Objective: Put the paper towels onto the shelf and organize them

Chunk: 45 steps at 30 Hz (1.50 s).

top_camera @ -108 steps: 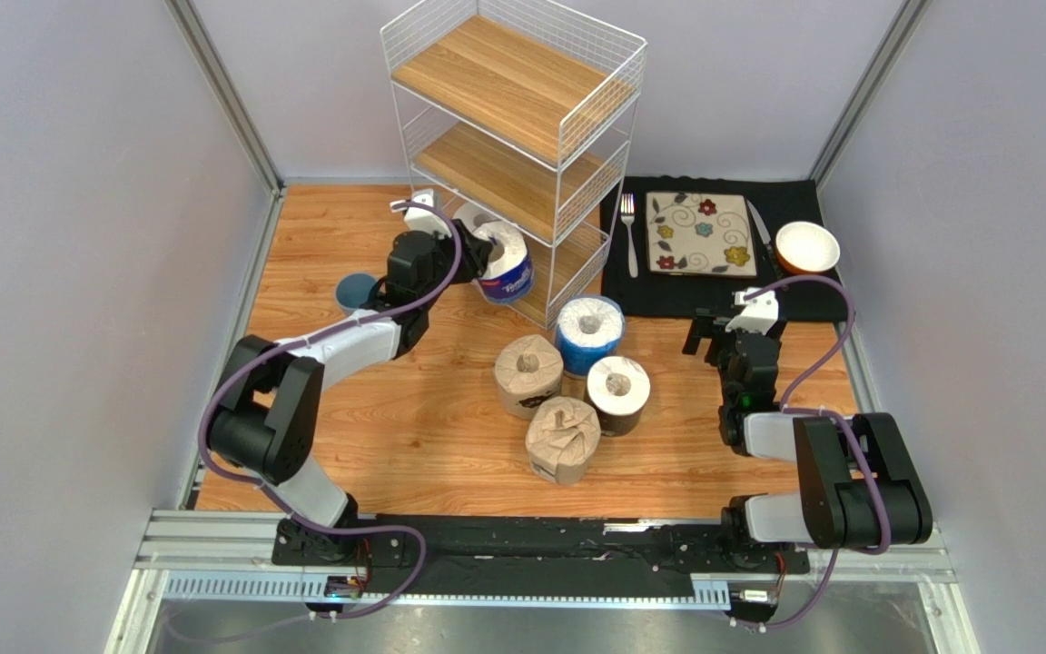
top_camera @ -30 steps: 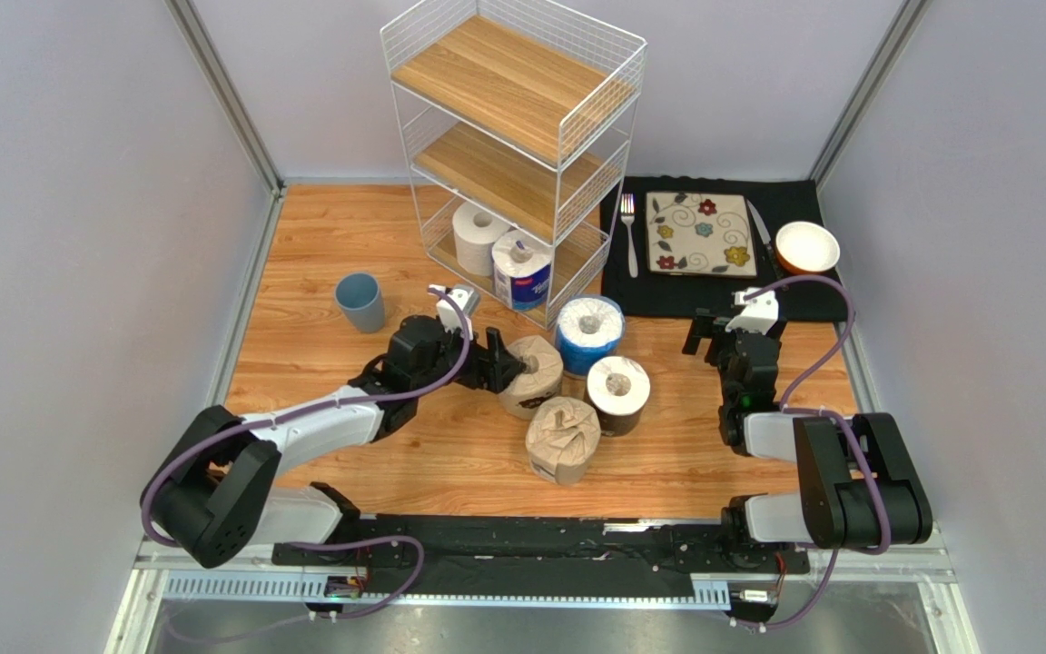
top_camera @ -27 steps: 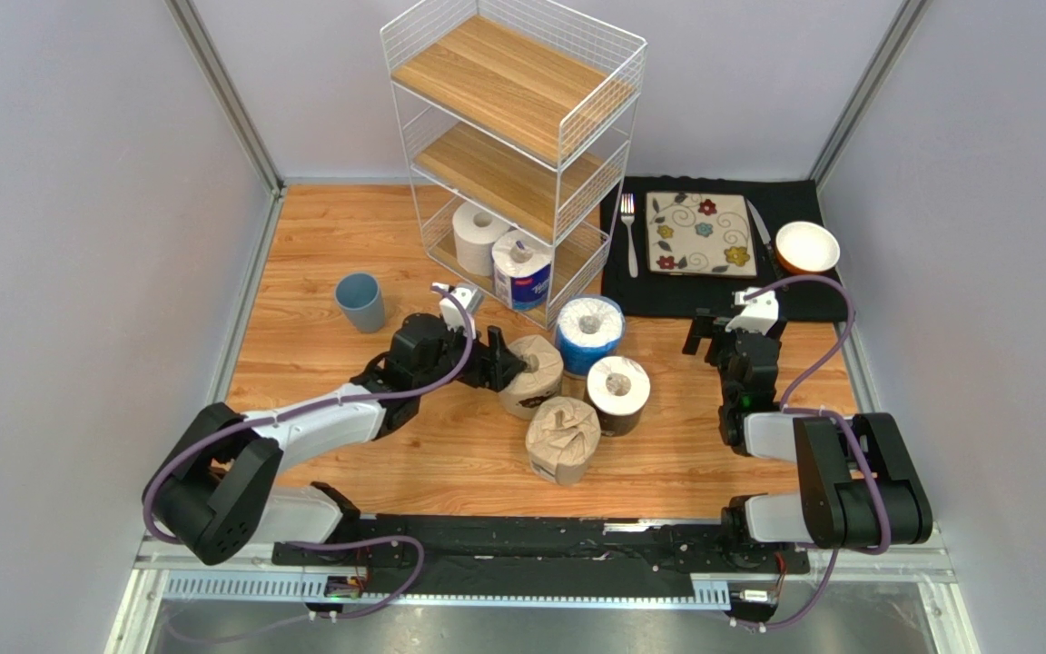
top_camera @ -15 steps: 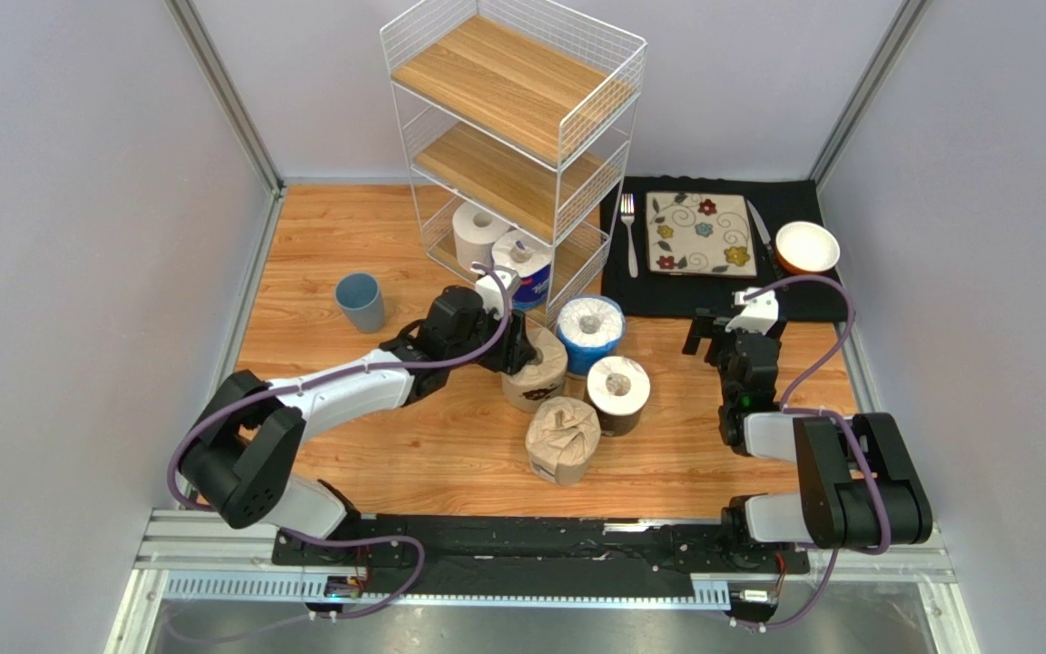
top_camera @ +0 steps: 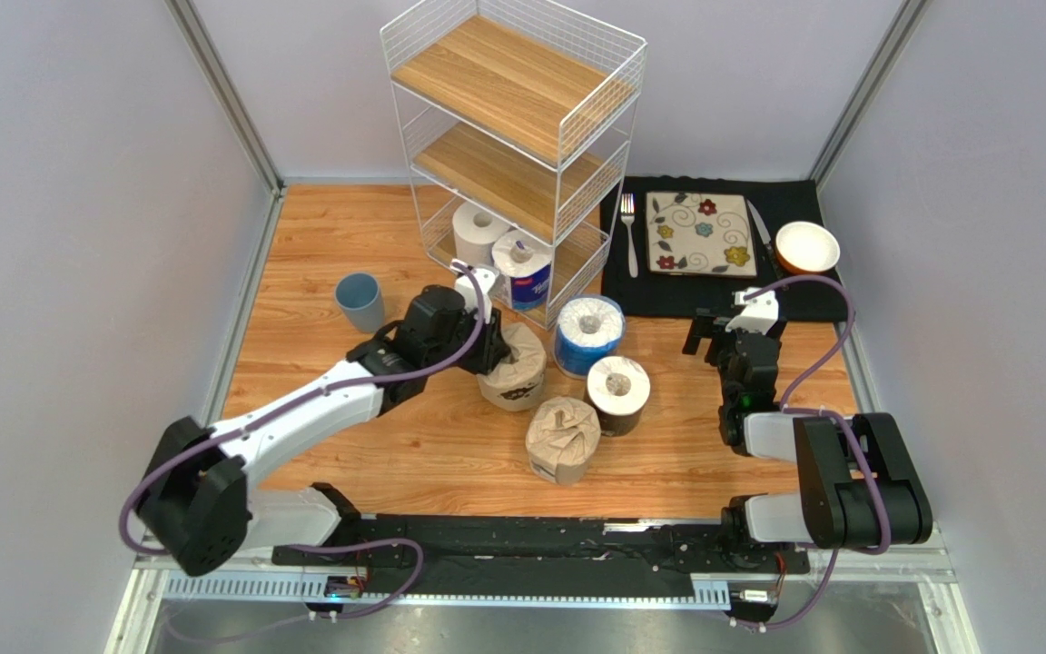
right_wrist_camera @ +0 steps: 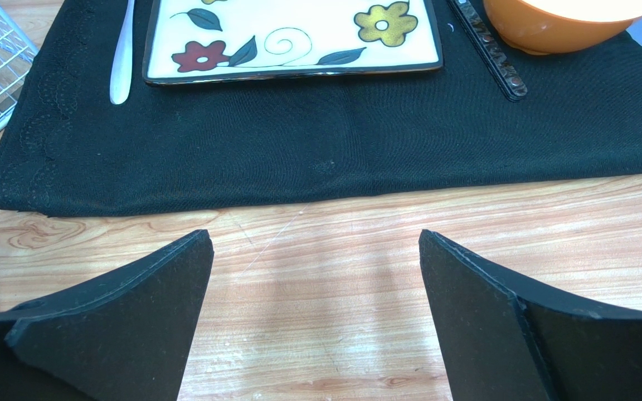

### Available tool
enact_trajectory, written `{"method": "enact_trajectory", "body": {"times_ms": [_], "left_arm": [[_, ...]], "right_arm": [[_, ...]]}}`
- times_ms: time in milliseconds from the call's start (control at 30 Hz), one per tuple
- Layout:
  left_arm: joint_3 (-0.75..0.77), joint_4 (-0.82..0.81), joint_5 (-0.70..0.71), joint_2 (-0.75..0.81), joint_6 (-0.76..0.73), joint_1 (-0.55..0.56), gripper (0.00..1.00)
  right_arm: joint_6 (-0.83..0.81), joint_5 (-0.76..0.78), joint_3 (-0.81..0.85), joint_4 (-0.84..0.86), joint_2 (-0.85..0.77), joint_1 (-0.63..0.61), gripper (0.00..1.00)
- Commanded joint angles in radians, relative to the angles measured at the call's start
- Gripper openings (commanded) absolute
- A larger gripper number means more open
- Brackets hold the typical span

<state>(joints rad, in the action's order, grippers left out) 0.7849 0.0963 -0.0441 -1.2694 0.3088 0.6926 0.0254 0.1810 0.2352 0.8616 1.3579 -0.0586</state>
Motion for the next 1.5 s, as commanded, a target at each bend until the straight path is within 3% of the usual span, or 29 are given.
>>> {"method": "enact_trajectory", "body": {"times_ms": [0,200,467,767,1100,1467], "left_arm": [[0.111,-0.010,0.159,0.151,-0.042,0.001,0.19],[0.289,-0.076,0.340,0.153,-0.131,-0.034,0.10],[0.485,-0.139,0.228,0.048,-0.073,-0.200,0.09],[0.686,-0.144,0.176,-0.128,-0.066,-0.245,0.09],[0.797,-0.132,0.156,-0.252,-0.070,-0.269,0.09],[0.820,-0.133,0.150,-0.294,-0.062,-0.294,0.10]], "right_arm": [[-0.005,0.005,0.026,0.027,-0.013,-0.001,0.99],[-0.005,0.005,0.026,0.027,-0.013,-0.003,0.99],[-0.005,0.005,0.026,0.027,-0.013,-0.001,0.99],[-0.005,0.005,0.026,0.027,-0.013,-0.001,0.99],[-0.007,0.005,0.024,0.027,-0.013,-0.003,0.99],[-0.005,0.005,0.026,0.027,-0.011,-0.003,0.99]]}}
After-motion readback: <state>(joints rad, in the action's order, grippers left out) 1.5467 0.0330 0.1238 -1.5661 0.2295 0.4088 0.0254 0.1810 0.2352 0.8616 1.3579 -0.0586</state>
